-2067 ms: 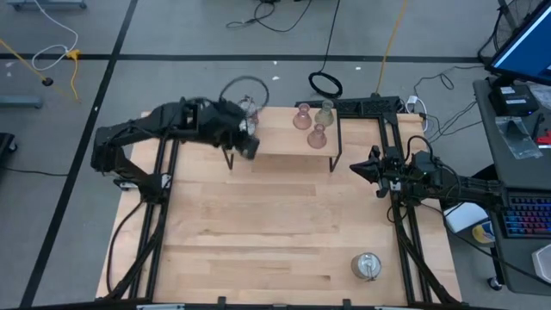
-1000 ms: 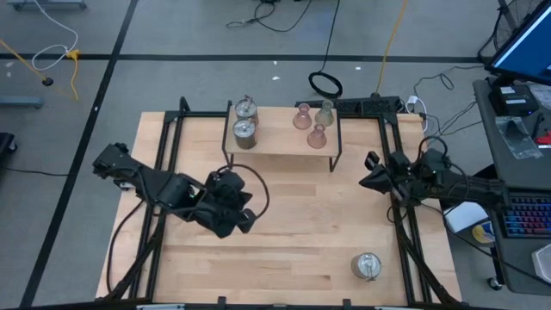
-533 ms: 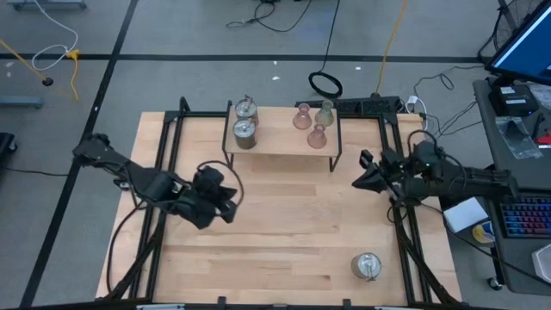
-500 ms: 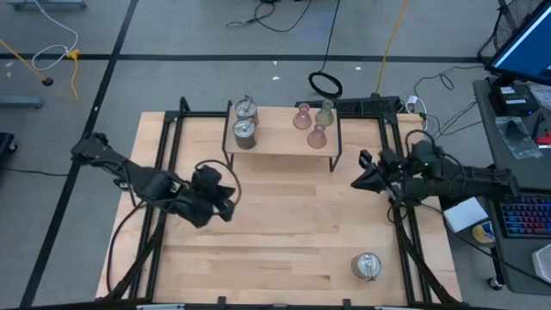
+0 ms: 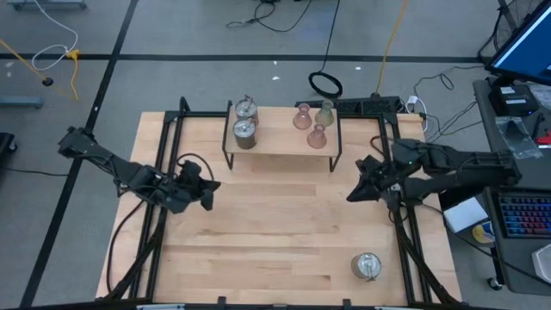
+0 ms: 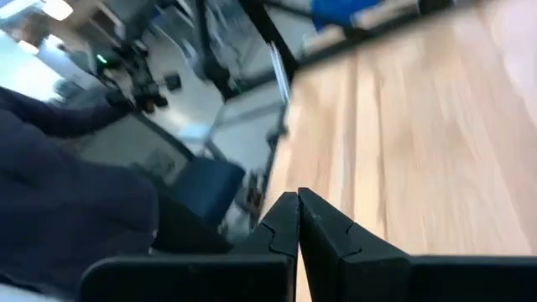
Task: Pick & Place candle stick holders
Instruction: Put the silver scented candle on the shelf
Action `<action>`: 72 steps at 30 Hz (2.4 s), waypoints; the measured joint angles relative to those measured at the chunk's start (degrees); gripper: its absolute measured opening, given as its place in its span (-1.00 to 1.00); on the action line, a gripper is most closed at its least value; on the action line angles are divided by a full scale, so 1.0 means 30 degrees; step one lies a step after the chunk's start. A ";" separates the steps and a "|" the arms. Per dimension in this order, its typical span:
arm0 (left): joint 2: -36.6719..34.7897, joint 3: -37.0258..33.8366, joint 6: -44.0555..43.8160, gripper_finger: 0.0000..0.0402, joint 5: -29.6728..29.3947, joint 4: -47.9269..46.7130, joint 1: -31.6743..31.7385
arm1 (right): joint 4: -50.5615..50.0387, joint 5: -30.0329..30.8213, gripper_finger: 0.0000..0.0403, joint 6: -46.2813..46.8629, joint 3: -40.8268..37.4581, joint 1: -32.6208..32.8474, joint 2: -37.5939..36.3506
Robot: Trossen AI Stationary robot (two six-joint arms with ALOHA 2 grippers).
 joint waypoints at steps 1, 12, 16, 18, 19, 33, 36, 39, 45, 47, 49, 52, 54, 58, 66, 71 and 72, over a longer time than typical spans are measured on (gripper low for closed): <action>-0.0372 -0.0332 -0.0014 -0.95 -0.0005 0.0047 0.0000 | -0.0981 0.0321 -1.00 0.0281 0.0487 0.0339 0.0298; -0.3627 -0.3184 0.0129 -0.94 -0.0598 -0.0093 0.0000 | -0.6387 0.1648 -1.00 0.6129 0.3070 0.4706 0.3552; -0.4794 -0.4096 0.0154 -0.99 -0.0605 -0.0098 0.0000 | -0.7145 0.1610 -1.00 0.8861 0.3072 0.6125 0.4403; -0.5436 -0.4500 0.0243 -0.97 -0.0610 -0.0145 0.0000 | -0.7937 0.1607 -1.00 1.0299 0.3072 0.6700 0.4702; -0.5723 -0.4650 0.0338 -0.96 -0.0608 -0.0267 0.0000 | -0.8384 0.1626 -1.00 1.0993 0.3072 0.6964 0.4836; -0.8406 -0.4844 0.2031 -0.94 -0.0642 -0.2060 0.0000 | -1.1488 0.2691 -1.00 1.7897 0.3065 1.0325 0.5876; -0.8563 -0.4844 0.2091 -0.92 -0.0632 -0.2447 0.0000 | -1.1225 0.4027 -1.00 1.8650 0.3065 1.1338 0.5883; -0.8597 -0.4844 0.2014 -0.95 -0.0634 -0.2721 0.0000 | -1.0696 0.5731 -1.00 1.9409 0.3065 1.2594 0.5920; -0.8596 -0.4844 0.2006 -0.95 -0.0663 -0.2974 0.0000 | -0.9691 0.8544 -1.00 2.1290 0.3065 1.5276 0.6507; -0.8596 -0.4844 0.1955 -0.92 -0.0672 -0.3084 0.0000 | -0.9350 0.9268 -1.00 2.1738 0.3058 1.6040 0.6925; -0.8596 -0.4844 0.1955 -0.91 -0.0678 -0.3095 0.0000 | -0.9131 0.9812 -1.00 2.1998 0.3058 1.6601 0.7402; -0.8596 -0.4844 0.1955 -0.93 -0.0716 -0.3100 0.0000 | -0.9219 1.0099 -1.00 2.2250 0.3058 1.7135 0.8141; -0.8596 -0.4844 0.1955 -0.96 -0.0721 -0.3095 0.0000 | -0.9438 1.0080 -1.00 2.2345 0.3058 1.7336 0.8484; -0.8596 -0.4844 0.1955 -0.98 -0.0729 -0.3095 0.0000 | -0.9745 1.0109 -1.00 2.2421 0.3058 1.7483 0.8762; -0.8596 -0.4844 0.2079 -0.92 -0.0739 -0.3095 0.0000 | -1.0059 1.0095 -0.98 2.2410 0.3050 1.7483 0.8768; -0.8596 -0.4844 0.2491 -0.98 -0.0750 -0.3095 0.0000 | -1.0126 1.0066 -0.80 2.2961 0.3050 1.7483 0.8768; -0.8596 -0.4844 0.2627 -0.99 -0.0752 -0.3095 0.0000 | -1.0173 1.0058 -0.74 2.3064 0.3050 1.7483 0.8768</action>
